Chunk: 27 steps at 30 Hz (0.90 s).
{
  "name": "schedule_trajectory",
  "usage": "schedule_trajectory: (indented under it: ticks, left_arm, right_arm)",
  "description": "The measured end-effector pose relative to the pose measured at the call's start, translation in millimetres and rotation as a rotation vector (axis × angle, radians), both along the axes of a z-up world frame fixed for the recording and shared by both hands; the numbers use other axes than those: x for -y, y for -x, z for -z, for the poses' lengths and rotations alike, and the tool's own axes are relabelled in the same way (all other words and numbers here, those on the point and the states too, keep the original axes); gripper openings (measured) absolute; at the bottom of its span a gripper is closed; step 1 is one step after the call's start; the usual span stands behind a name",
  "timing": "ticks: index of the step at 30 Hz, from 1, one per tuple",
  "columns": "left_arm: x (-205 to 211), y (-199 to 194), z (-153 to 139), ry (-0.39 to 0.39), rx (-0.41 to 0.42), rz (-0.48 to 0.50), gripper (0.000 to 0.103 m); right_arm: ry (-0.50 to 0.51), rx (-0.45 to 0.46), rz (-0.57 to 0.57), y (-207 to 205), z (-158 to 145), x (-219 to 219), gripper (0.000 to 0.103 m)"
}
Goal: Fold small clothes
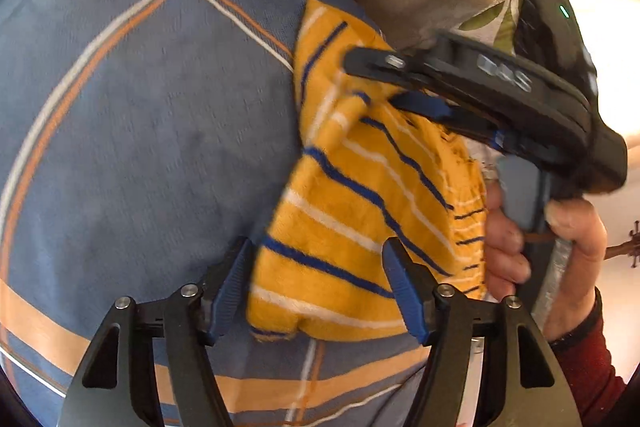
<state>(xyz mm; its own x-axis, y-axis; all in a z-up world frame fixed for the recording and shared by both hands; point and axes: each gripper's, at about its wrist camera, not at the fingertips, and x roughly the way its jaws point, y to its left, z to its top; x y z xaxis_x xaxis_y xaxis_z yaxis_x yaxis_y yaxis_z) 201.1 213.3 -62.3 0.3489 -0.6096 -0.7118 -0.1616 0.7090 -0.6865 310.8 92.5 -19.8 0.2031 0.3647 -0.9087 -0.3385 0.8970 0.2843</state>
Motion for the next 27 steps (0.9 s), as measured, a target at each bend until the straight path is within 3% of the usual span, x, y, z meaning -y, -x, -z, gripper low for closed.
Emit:
schedule_trajectory:
  ticks: [2,3,4,5,10,11,13,15,17,22,27]
  left_arm:
    - [5,3,1,0.018,-0.004,-0.004,0.064]
    - [9,3,1,0.02,-0.006,-0.001,0.048]
    - [13,5,3,0.034,-0.018,0.017,0.024]
    - [15,5,4,0.045,-0.024,0.022,0.02]
    - [21,12,-10,0.028,0.015,0.0,0.018]
    - [23,13,-14,0.022,0.024,-0.004,0.018]
    - [29,16,-23,-0.002,0.05,-0.009,0.017]
    - [38,19,-36,-0.022,0.083,-0.009,0.017]
    - [51,22,-51,-0.047,0.11,-0.006,0.016]
    - [99,31,-89,-0.127,0.194,0.044,0.014]
    - [165,37,-113,-0.123,0.25,0.128,0.012]
  right_arm:
    - [0.083,0.004,-0.043,1,5,-22,0.079]
    - [0.121,0.012,-0.058,2,9,-32,0.082]
    - [0.163,0.017,-0.073,2,14,-40,0.083]
    - [0.207,0.021,-0.091,1,19,-49,0.084]
    - [0.398,0.064,-0.193,9,30,-84,0.086]
    - [0.397,0.063,-0.195,10,30,-85,0.083]
    - [0.401,0.082,-0.195,11,24,-82,0.062]
    - [0.356,0.111,-0.204,17,12,-74,0.033]
    - [0.286,0.133,-0.203,25,-2,-62,0.023]
    - [0.06,0.191,-0.134,37,-48,3,0.017]
    - [-0.079,0.241,-0.007,52,-82,97,0.015]
